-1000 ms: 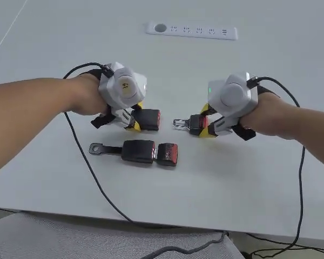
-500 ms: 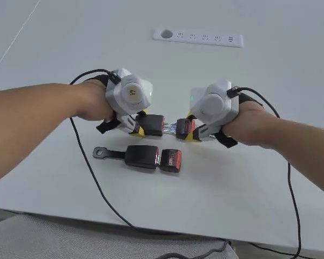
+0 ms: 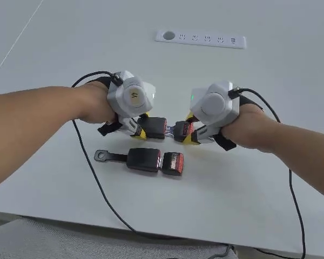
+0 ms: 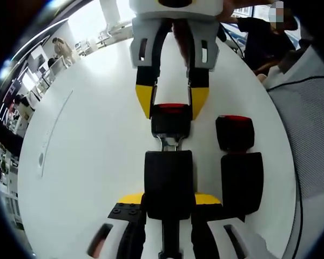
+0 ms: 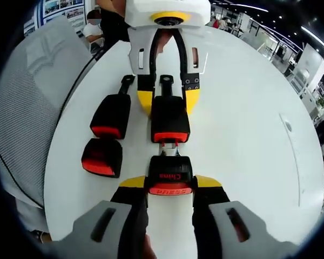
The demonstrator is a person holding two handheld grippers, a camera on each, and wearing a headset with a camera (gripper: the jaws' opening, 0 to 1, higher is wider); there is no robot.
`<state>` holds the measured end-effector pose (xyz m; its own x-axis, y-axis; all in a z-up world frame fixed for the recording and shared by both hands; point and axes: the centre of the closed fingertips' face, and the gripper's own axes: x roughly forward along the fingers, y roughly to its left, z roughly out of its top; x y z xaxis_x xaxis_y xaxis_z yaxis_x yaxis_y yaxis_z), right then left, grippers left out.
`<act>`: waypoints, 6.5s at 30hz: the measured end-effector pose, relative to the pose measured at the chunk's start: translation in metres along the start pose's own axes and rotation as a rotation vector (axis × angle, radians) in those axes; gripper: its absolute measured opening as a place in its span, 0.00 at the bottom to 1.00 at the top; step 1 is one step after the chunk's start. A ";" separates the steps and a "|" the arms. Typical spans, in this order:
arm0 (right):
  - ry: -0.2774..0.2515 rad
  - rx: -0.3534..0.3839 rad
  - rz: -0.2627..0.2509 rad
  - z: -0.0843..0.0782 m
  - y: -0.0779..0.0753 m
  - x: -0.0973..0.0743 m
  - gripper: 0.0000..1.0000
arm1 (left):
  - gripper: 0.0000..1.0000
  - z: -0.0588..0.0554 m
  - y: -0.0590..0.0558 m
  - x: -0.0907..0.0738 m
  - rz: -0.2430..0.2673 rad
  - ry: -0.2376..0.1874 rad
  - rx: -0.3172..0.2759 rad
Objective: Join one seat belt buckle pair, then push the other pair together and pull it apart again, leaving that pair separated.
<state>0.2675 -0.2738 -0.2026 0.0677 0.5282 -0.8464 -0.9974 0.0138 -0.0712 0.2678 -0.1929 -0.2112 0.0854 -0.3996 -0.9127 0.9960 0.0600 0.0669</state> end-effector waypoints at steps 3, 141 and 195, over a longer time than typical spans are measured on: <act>-0.001 0.003 0.002 0.002 0.000 0.001 0.28 | 0.32 0.000 0.000 0.000 0.000 -0.009 -0.002; 0.015 0.080 -0.098 -0.069 0.003 -0.065 0.40 | 0.42 0.014 0.001 -0.034 0.121 -0.116 -0.048; -0.241 0.423 -0.347 -0.040 0.095 -0.126 1.00 | 1.00 -0.076 -0.106 -0.128 0.375 -0.275 -0.521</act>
<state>0.1654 -0.3733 -0.1241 0.4326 0.6096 -0.6642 -0.8453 0.5305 -0.0637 0.1495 -0.0787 -0.1318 0.4937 -0.4788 -0.7259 0.7602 0.6430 0.0929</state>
